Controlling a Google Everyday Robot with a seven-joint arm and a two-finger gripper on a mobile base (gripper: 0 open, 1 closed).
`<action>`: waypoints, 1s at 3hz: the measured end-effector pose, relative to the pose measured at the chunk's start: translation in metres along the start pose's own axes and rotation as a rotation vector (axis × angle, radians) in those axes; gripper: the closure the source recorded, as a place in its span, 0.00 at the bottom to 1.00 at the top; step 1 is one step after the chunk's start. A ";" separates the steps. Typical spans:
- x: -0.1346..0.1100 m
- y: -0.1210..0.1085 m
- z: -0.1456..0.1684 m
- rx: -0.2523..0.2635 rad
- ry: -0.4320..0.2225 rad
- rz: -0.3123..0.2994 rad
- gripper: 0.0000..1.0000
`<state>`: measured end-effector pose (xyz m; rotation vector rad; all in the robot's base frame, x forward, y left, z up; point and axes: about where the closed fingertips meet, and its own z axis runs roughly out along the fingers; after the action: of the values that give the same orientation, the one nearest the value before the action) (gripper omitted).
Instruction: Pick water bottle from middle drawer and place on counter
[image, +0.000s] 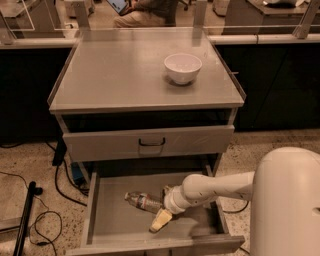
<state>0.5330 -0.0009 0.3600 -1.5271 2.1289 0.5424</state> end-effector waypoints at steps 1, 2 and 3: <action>0.000 0.000 0.000 0.000 0.000 0.000 0.26; 0.000 0.000 0.000 0.000 0.000 0.000 0.48; 0.000 0.000 0.000 0.000 0.000 0.000 0.72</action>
Offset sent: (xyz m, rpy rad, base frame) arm 0.0000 0.0000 0.0000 0.0000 0.0000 0.0000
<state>0.5329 -0.0008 0.3600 -1.5272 2.1289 0.5426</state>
